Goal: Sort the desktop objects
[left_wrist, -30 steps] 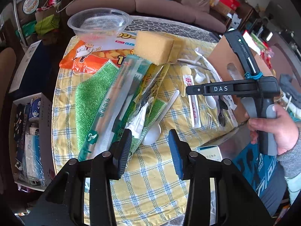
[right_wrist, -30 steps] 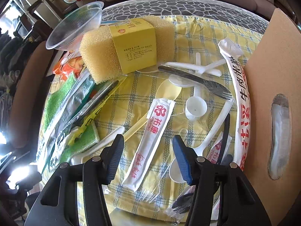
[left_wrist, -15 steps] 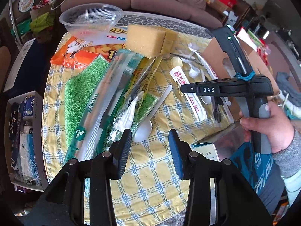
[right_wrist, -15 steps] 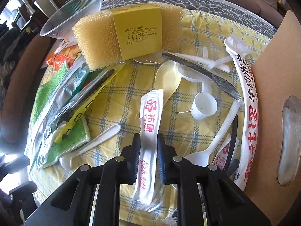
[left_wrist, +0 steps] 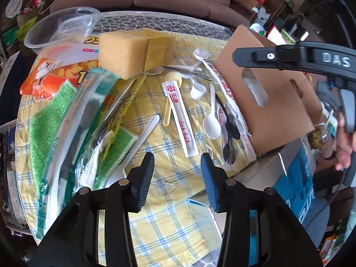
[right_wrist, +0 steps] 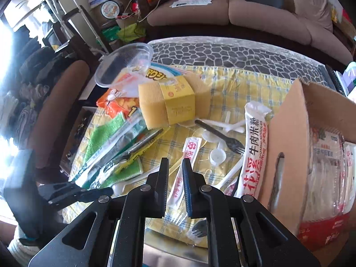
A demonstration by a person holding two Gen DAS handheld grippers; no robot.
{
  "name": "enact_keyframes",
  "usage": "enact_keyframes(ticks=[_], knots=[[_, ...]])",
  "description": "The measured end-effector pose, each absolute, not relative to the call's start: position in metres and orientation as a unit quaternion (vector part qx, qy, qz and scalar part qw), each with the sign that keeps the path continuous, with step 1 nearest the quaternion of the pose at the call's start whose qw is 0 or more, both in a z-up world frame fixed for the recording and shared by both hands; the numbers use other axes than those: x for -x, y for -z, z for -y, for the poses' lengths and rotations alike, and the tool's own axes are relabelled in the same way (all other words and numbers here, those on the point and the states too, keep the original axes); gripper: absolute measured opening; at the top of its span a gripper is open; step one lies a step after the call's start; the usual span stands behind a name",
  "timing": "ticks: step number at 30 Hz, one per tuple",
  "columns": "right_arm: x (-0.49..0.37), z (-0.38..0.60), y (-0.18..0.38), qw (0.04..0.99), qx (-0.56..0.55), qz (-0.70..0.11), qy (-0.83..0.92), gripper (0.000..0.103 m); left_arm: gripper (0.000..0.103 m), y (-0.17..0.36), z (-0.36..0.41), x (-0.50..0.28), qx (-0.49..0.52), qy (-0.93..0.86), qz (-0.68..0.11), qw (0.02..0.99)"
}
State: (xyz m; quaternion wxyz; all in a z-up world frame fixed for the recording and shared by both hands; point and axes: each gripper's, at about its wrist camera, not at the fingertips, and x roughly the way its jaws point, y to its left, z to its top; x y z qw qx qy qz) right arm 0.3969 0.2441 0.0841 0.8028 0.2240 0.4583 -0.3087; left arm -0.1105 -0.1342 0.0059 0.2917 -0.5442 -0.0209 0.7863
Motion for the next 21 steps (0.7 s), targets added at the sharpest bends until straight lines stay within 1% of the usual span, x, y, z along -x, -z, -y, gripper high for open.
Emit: enact_keyframes(ticks=[2, 4, 5, 6, 10, 13, 14, 15, 16, 18, 21], knots=[[-0.391, -0.242, -0.095, 0.802, -0.228, -0.45, 0.32, 0.014, 0.045, 0.002, 0.119, 0.123, 0.551, -0.789, 0.021, 0.272], [-0.382, -0.24, -0.102, 0.804, -0.237, -0.439, 0.323, 0.023, 0.045, 0.011, 0.1, 0.135, 0.556, -0.793, 0.002, 0.25], [-0.379, -0.241, -0.104, 0.804, -0.241, -0.435, 0.326, 0.033, 0.045, 0.016, 0.09, 0.139, 0.558, -0.791, -0.004, 0.249], [-0.376, -0.241, -0.106, 0.804, -0.241, -0.433, 0.328, 0.039, 0.045, 0.02, 0.08, 0.142, 0.562, -0.79, -0.012, 0.244], [-0.365, -0.243, -0.105, 0.804, -0.244, -0.433, 0.327, 0.04, 0.043, 0.039, 0.05, 0.152, 0.565, -0.798, -0.073, 0.198], [-0.363, -0.244, -0.105, 0.801, -0.244, -0.437, 0.329, 0.04, 0.043, 0.047, 0.041, 0.154, 0.562, -0.802, -0.094, 0.178], [-0.362, -0.244, -0.104, 0.8, -0.245, -0.437, 0.331, 0.04, 0.036, 0.047, 0.04, 0.153, 0.558, -0.805, -0.1, 0.177], [-0.362, -0.243, -0.103, 0.798, -0.243, -0.439, 0.333, 0.04, 0.024, 0.046, 0.039, 0.153, 0.556, -0.805, -0.101, 0.182], [-0.363, -0.243, -0.101, 0.796, -0.241, -0.442, 0.337, 0.04, 0.007, 0.048, 0.039, 0.153, 0.56, -0.799, -0.102, 0.191], [-0.365, -0.243, -0.097, 0.79, -0.238, -0.45, 0.342, 0.04, 0.007, 0.048, 0.042, 0.151, 0.56, -0.798, -0.106, 0.197], [-0.368, -0.242, -0.088, 0.779, -0.241, -0.466, 0.345, 0.04, 0.006, 0.042, 0.061, 0.148, 0.559, -0.798, -0.078, 0.212]])
